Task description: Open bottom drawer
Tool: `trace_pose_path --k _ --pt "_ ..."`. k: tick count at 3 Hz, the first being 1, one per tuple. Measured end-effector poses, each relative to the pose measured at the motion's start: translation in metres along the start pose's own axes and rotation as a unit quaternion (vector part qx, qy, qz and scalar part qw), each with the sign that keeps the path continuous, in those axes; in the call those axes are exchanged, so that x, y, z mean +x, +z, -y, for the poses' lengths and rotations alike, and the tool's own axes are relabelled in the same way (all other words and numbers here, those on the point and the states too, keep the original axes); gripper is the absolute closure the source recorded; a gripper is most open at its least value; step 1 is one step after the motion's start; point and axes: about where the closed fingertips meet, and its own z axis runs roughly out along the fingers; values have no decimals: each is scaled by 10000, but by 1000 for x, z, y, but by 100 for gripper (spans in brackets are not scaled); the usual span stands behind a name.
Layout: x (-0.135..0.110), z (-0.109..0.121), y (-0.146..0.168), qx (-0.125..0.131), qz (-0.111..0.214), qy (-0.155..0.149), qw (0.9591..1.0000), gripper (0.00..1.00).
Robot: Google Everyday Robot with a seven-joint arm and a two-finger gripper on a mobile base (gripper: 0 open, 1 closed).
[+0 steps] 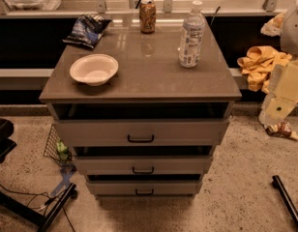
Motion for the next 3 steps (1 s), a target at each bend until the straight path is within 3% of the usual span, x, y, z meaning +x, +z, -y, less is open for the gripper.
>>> trace_pose_path --k 2,3 --pt "-2 4 10 117 88 -12 9999 0" --pt "-10 12 53 523 420 -71 9977 0"
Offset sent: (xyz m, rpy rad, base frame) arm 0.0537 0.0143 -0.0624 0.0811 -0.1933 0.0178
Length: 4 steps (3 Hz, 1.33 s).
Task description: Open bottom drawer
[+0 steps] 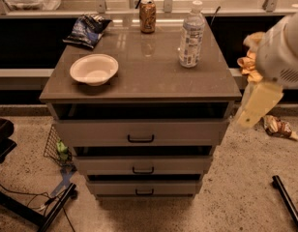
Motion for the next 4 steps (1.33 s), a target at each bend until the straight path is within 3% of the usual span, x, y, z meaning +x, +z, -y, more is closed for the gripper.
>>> trace_pose_path --k 1,2,4 --pt "14 -35 68 -146 154 22 9998 0" --pt "19 -69 135 -129 46 -26 9999 0" --pt "57 -126 260 -23 -14 631 9980 0"
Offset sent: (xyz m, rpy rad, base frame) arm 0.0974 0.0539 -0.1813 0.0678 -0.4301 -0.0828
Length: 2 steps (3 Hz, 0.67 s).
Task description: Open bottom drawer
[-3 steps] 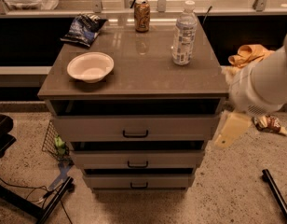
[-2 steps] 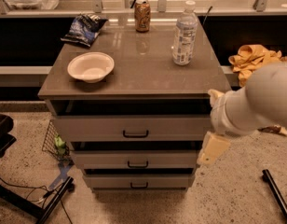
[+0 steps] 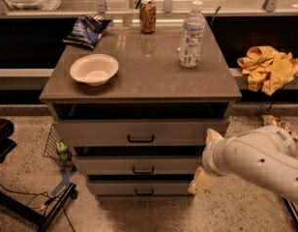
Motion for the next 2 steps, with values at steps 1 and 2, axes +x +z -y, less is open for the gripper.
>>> trace_pose_path --k 1,2 --pt "19 -5 52 156 334 538 9979 0" --pt "23 12 90 428 938 1040 9892 0"
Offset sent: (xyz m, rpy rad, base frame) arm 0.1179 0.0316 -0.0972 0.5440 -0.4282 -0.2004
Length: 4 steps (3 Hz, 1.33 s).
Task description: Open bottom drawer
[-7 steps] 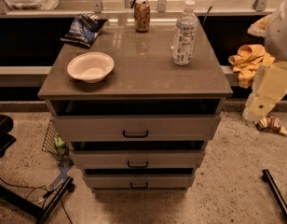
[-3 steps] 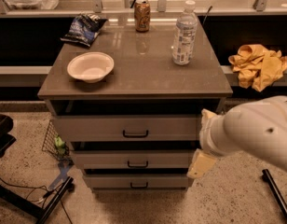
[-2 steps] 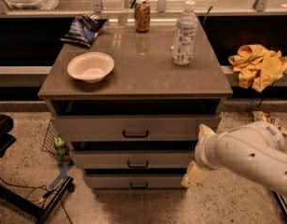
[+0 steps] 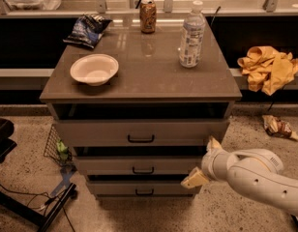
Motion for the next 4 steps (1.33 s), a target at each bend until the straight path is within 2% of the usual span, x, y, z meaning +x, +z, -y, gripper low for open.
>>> trace_pose_path --k 1,2,3,4 --pt "-14 2 9 88 377 45 9992 0" --pt "-15 2 8 96 381 36 9992 0" --pt "-14 -8 26 -102 363 -10 9993 0" --pt "-12 -9 25 -102 363 -11 9993 0"
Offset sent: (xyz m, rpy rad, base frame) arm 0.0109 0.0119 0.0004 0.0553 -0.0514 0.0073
